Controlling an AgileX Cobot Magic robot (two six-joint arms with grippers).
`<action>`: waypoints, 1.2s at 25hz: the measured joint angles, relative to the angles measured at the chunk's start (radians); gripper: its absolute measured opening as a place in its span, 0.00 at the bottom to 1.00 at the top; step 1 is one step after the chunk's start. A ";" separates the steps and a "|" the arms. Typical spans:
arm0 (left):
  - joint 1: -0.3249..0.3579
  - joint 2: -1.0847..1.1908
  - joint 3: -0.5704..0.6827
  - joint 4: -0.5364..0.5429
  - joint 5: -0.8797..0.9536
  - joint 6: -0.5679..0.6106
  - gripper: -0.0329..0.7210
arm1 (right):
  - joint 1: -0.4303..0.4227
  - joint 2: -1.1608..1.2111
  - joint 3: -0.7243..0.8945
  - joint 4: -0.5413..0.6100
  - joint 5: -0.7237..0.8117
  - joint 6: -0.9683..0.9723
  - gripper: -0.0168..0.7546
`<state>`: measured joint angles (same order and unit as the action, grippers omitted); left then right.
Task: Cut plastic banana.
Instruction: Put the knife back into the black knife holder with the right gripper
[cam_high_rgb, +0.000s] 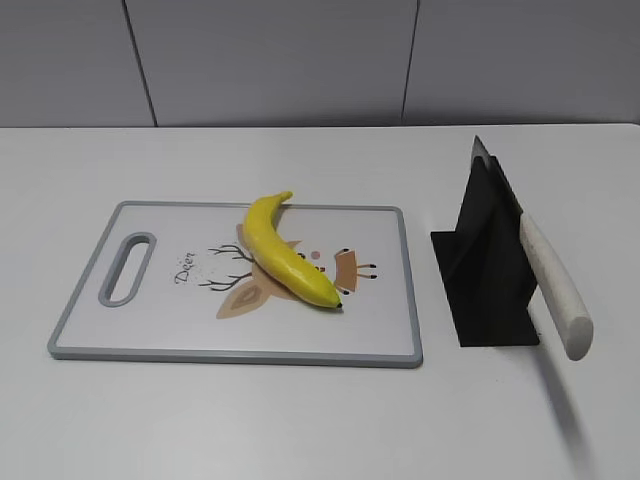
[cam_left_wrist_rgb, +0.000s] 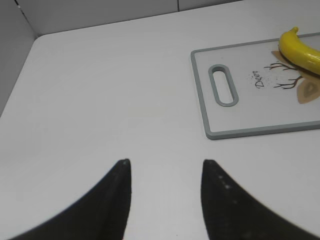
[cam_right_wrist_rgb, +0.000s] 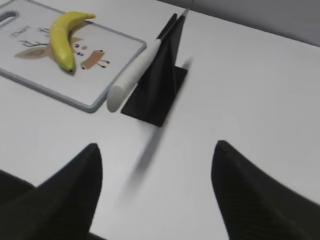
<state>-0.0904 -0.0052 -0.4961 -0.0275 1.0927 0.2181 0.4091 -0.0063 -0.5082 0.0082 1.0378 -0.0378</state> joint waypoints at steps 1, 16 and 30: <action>0.000 0.000 0.000 0.000 0.000 0.000 0.64 | -0.033 0.000 0.000 -0.001 0.000 0.000 0.72; 0.000 0.000 0.000 0.000 0.000 0.000 0.64 | -0.407 0.000 0.000 0.000 0.000 0.000 0.72; 0.000 0.000 0.000 0.000 0.000 0.000 0.64 | -0.407 0.000 0.000 0.000 0.000 0.000 0.72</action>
<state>-0.0904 -0.0052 -0.4961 -0.0275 1.0927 0.2181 0.0017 -0.0063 -0.5082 0.0081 1.0378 -0.0376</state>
